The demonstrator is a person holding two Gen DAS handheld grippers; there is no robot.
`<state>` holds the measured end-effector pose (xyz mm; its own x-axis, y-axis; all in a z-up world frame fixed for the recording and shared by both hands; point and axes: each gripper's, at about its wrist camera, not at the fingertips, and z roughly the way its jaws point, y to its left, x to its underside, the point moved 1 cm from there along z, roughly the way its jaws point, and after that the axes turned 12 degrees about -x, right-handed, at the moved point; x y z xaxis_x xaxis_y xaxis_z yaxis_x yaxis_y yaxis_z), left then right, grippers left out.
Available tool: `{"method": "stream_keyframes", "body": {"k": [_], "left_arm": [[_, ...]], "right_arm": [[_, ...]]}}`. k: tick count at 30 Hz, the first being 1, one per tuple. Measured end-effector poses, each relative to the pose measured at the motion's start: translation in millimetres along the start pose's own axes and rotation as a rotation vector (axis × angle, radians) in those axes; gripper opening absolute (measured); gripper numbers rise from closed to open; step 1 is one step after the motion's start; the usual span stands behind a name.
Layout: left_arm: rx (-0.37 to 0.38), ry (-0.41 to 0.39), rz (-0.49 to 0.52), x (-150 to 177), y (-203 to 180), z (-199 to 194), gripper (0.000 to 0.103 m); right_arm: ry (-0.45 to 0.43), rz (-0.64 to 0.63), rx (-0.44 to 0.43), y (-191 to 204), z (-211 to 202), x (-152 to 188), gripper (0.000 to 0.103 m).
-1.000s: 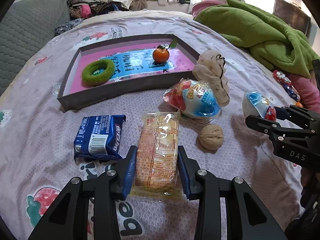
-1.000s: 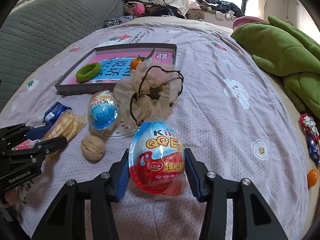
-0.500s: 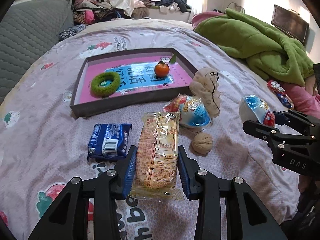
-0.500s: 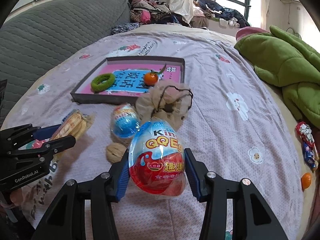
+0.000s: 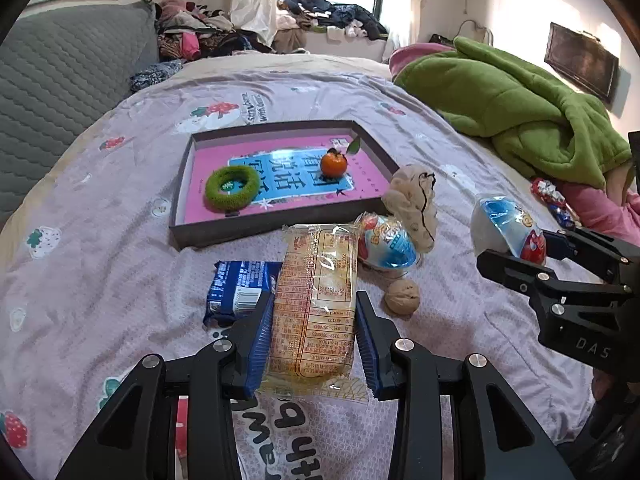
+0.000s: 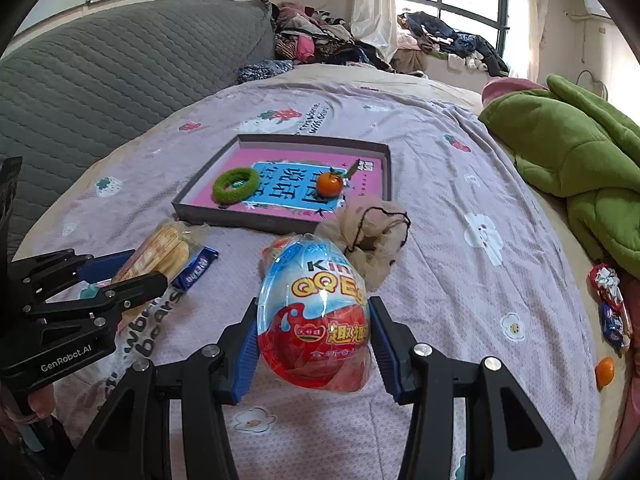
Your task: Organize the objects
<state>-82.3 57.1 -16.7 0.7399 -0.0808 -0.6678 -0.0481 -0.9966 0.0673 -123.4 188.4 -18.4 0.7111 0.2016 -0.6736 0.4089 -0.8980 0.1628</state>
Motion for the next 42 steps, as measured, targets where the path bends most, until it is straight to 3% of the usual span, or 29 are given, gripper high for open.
{"method": "stream_keyframes", "body": {"k": [22, 42], "left_arm": [[-0.054, -0.054, -0.05, -17.3, 26.3, -36.8, 0.04], [-0.058, -0.088, -0.075, -36.1, 41.1, -40.2, 0.04]], "right_arm": [[-0.064, -0.034, 0.009, 39.4, -21.4, -27.7, 0.05], [-0.114, -0.039, 0.0, 55.1, -31.0, -54.1, 0.051]]}}
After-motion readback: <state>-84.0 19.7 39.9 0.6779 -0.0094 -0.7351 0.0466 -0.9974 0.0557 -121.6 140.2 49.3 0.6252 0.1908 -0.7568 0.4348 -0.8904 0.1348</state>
